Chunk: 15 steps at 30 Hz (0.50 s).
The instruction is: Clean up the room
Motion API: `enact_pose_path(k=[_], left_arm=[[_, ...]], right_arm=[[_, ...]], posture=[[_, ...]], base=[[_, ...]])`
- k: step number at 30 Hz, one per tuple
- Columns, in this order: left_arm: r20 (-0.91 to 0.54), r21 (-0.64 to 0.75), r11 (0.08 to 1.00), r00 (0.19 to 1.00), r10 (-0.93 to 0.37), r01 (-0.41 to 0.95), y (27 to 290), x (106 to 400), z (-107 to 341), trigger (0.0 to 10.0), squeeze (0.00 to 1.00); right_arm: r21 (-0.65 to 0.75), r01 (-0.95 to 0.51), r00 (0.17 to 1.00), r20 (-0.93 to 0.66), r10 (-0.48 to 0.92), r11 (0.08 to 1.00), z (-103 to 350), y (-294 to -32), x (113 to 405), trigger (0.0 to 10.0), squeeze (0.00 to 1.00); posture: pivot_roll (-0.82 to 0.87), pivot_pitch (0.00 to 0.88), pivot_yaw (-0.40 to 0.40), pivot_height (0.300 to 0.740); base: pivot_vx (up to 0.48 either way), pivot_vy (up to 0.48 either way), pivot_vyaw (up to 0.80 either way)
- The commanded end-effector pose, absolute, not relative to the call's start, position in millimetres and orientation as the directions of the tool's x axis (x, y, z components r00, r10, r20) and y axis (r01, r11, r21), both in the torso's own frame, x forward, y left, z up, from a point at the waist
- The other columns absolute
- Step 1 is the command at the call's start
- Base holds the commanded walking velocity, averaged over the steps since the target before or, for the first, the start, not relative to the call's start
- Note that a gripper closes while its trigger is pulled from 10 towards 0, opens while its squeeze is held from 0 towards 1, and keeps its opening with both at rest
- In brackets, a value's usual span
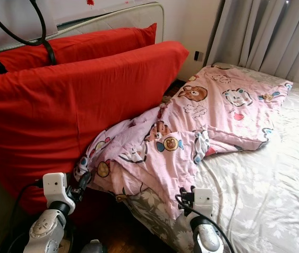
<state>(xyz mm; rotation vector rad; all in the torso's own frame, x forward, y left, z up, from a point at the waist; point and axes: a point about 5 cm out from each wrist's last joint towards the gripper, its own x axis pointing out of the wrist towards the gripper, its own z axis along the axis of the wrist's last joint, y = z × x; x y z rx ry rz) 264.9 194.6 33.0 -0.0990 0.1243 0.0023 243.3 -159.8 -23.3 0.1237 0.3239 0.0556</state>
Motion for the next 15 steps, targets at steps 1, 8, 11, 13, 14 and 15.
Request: enact_pose_path(k=[1,8,11,13,14,15], left_arm=[[-0.113,-0.096,0.995,0.994,-0.008,-0.003,195.6,266.9,37.4,10.0,0.0],[-0.12,-0.093,0.996,0.993,-0.01,-0.002,195.3,266.7,36.7,10.0,0.0],[-0.12,-0.094,0.996,0.993,-0.009,-0.002,195.3,266.9,36.8,10.0,0.0],[-0.12,-0.094,0.996,0.993,-0.009,-0.003,195.3,267.0,36.8,10.0,0.0],[-0.121,-0.094,0.996,0.993,-0.008,-0.003,195.3,267.1,36.8,10.0,0.0],[-0.121,-0.094,0.996,0.993,-0.008,-0.004,195.4,267.2,36.8,10.0,0.0]], right_arm=[[0.122,-0.036,0.943,-0.326,0.075,0.992,-22.5,-158.5,246.1,10.0,0.0],[0.128,-0.029,0.947,-0.314,0.069,0.991,-22.1,-159.4,245.1,10.0,0.0],[0.128,-0.03,0.947,-0.312,0.069,0.991,-21.8,-159.2,245.4,10.0,0.0],[0.126,-0.03,0.947,-0.313,0.068,0.992,-21.7,-159.3,245.6,10.0,0.0],[0.125,-0.03,0.947,-0.313,0.068,0.992,-21.6,-159.3,245.7,10.0,0.0],[0.125,-0.029,0.947,-0.314,0.068,0.992,-21.6,-159.3,245.8,10.0,0.0]], posture=[[-0.01,0.015,-0.027,0.665],[-0.01,0.018,-0.025,0.655],[-0.01,0.018,-0.025,0.655],[-0.01,0.017,-0.026,0.655],[-0.01,0.017,-0.026,0.655],[-0.01,0.017,-0.026,0.655]], base=[[0.0,0.0,0.0],[0.0,0.0,0.0],[0.0,0.0,0.0],[0.0,0.0,0.0],[0.0,0.0,0.0],[0.0,0.0,0.0]])
